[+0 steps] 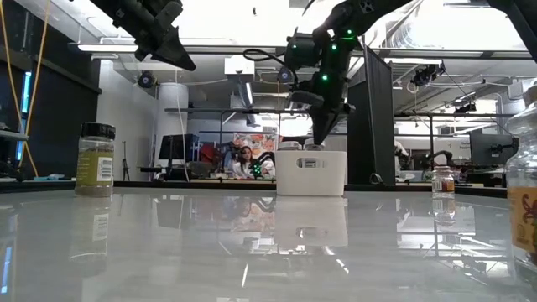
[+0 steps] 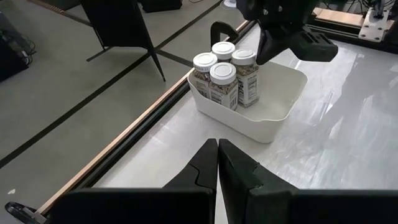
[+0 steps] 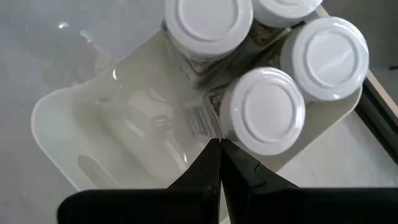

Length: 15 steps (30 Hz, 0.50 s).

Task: Sort spices by type
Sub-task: Put the white seasoning bottle into the white bin

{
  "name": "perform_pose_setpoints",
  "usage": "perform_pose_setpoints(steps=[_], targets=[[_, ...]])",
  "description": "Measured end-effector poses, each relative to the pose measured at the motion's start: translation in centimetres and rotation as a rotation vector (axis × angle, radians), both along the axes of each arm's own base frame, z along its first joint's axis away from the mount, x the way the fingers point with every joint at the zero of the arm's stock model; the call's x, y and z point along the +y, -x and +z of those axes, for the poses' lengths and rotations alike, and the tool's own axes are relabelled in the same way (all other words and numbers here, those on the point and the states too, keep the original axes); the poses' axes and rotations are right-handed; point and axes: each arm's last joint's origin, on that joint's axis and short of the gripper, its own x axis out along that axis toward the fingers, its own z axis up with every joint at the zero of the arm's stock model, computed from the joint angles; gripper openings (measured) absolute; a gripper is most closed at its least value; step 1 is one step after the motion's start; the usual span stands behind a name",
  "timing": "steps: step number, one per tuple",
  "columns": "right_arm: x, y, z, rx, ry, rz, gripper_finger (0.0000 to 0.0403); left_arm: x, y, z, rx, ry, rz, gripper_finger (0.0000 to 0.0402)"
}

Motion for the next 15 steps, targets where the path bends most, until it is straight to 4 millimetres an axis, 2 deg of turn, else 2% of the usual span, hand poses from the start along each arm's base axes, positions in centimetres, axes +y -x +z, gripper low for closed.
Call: perform_pose_setpoints(steps=[9,12,15], targets=[[1.1,0.3,-0.3,0.045,-0.119,0.116,0.0,0.0,0.1,-0.2,0.023,0.006,0.0,0.0001],[1.1,0.4,-0.3,0.044,-0.14,0.083,0.0,0.0,0.1,-0.2,0.025,0.005,0.003,0.0001],[1.3,0.7,-1.3,0.031,-0.185,0.0,0.0,0.0,0.1,-0.2,0.027,0.0,0.011,0.0001]])
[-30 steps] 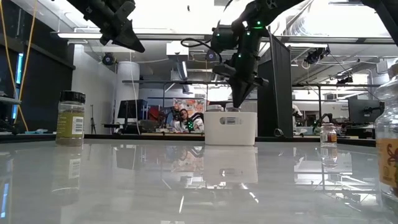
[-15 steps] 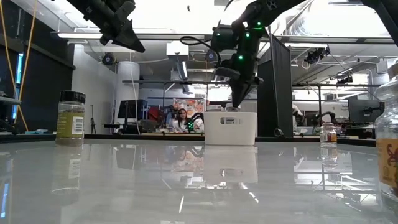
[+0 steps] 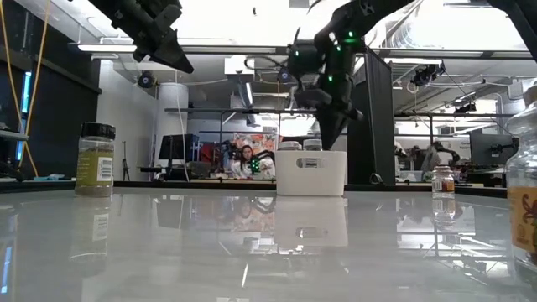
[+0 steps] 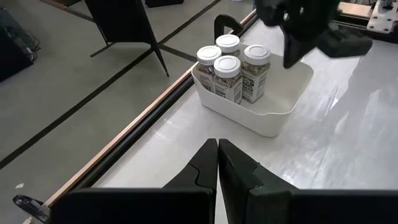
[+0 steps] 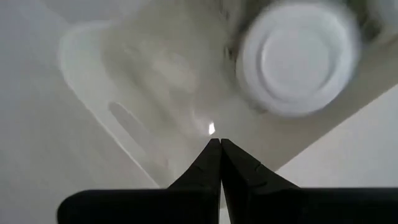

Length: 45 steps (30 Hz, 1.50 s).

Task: Sort spices by type
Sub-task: Put the white seasoning bottle into the white bin

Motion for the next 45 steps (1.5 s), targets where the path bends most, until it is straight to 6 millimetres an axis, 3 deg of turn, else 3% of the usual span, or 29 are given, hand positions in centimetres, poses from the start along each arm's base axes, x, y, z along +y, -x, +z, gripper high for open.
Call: perform_pose_setpoints(steps=[4,8,15,31,45], targets=[[-0.1,0.7,-2.6,-0.026,-0.1,-0.149,0.0,0.0,0.0,0.0,0.001,-0.001,0.002,0.0001],[-0.4,0.4,-3.7,-0.106,-0.107,-0.258,0.0,0.0,0.0,0.0,0.001,-0.001,0.002,0.0001],[-0.1,0.0,-3.7,-0.106,0.035,-0.38,0.0,0.0,0.0,0.0,0.001,-0.002,0.002,0.0001],[-0.5,-0.1,-3.6,-0.121,0.176,-0.53,0.0,0.0,0.0,0.0,0.002,-0.002,0.003,0.0],[0.1,-0.9,-3.4,-0.183,0.139,-0.515,0.0,0.0,0.0,0.0,0.002,-0.003,0.004,0.0]])
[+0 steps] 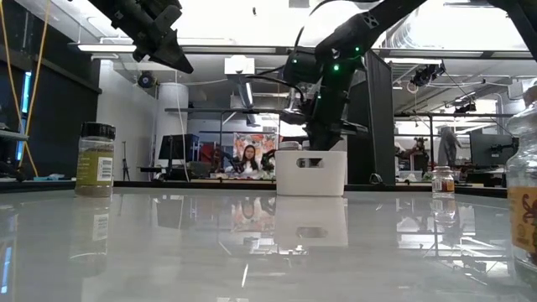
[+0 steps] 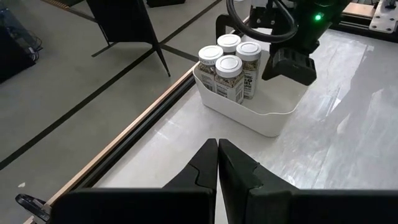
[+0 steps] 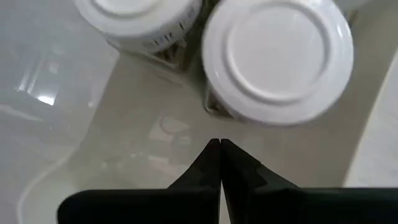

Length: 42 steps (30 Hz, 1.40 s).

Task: Sort spices by type
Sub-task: Put the white seasoning bottle into the white bin, then put the left black seasoning bottle into the black bin

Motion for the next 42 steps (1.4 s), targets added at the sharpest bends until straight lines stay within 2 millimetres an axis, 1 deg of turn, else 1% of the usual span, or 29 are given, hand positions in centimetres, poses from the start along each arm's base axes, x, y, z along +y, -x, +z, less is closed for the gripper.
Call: perform_pose_setpoints(steps=[9,16,19,23,26,27,29,32,35,38,42], targets=[[-0.5,-0.1,0.2,-0.005,0.089,-0.062,0.0,0.0,0.0,0.0,0.0,0.0,0.0,0.0],[-0.6,-0.6,0.4,-0.074,0.081,-0.05,0.0,0.0,0.0,0.0,0.0,0.0,0.0,0.0],[-0.4,-0.4,0.3,-0.04,0.071,-0.037,0.0,0.0,0.0,0.0,0.0,0.0,0.0,0.0],[-0.2,0.1,0.4,0.025,0.058,0.043,0.0,0.0,0.0,0.0,0.001,-0.001,-0.002,0.0],[0.3,1.1,2.1,0.046,0.053,0.118,0.0,-0.1,0.2,0.3,0.015,-0.021,-0.021,0.0],[0.6,1.6,3.1,0.042,0.063,0.143,0.0,-0.1,0.3,0.9,0.008,-0.033,-0.027,0.0],[1.0,2.7,5.4,0.021,0.095,0.181,0.0,-0.2,0.7,2.5,-0.022,-0.057,-0.035,0.0],[1.6,4.8,9.4,-0.07,0.166,0.217,0.0,-0.3,1.3,4.7,-0.055,-0.09,-0.046,0.0],[2.1,7.1,12.8,-0.163,0.225,0.233,0.0,-0.5,1.7,5.8,-0.079,-0.091,-0.069,0.0],[2.8,8.9,15.0,-0.218,0.269,0.247,0.0,-0.9,2.0,5.2,-0.087,0.021,-0.134,0.0],[3.5,10.4,16.5,-0.24,0.312,0.286,0.0,-2.4,1.9,2.4,-0.024,0.317,-0.276,0.0]])
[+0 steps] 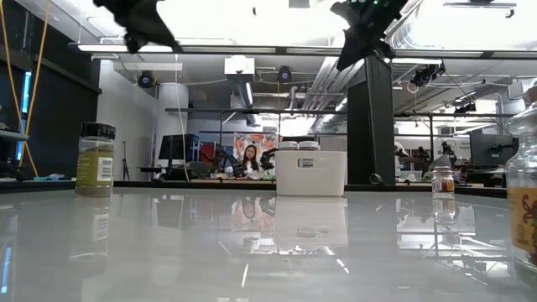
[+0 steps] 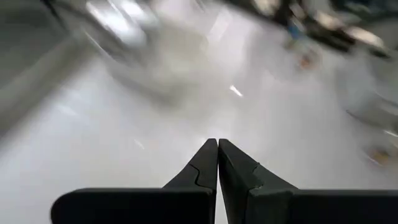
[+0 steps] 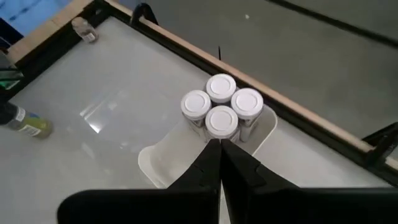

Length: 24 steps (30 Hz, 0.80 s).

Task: Sort spices by type
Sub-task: Put the left black seasoning bottle into the black bin

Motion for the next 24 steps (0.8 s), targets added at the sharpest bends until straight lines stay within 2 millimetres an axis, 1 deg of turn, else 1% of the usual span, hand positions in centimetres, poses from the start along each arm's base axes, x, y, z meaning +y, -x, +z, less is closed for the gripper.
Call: perform_pose_setpoints(steps=[3,5,8,11,14,16,18,20,22,24], targets=[[0.1,0.3,0.1,0.018,0.009,0.014,0.0,-1.4,0.1,-1.6,0.074,0.13,-0.019,0.0002],[0.2,0.4,0.0,0.037,0.007,0.019,0.0,-2.0,0.3,-1.7,0.108,0.152,-0.028,0.0009],[0.2,0.5,-0.3,0.068,0.001,0.018,0.0005,-2.1,0.8,-0.6,0.144,0.18,-0.014,0.0038],[0.3,0.6,-0.5,0.103,0.001,0.033,0.003,-1.9,1.6,1.1,0.253,0.198,-0.007,0.0087],[0.2,0.8,-0.6,0.123,0.006,0.042,0.0076,-1.9,2.5,2.1,0.425,0.175,-0.02,0.0147],[0.2,0.7,-0.6,0.114,-0.001,0.049,0.0115,-1.9,2.9,2.0,0.492,0.162,-0.015,0.0186],[0.1,0.5,-0.6,0.103,-0.012,0.056,0.0157,-1.9,3.0,1.3,0.542,0.168,-0.014,0.0222],[0.1,0.3,-0.8,0.1,-0.032,0.064,0.0198,-1.9,2.9,0.1,0.578,0.163,-0.026,0.0252],[0.1,0.1,-1.0,0.101,-0.04,0.067,0.0232,-1.9,2.7,-1.2,0.601,0.15,-0.045,0.0273],[0.0,-0.2,-1.3,0.115,-0.044,0.073,0.0255,-1.7,2.3,-2.2,0.603,0.094,-0.065,0.0285]])
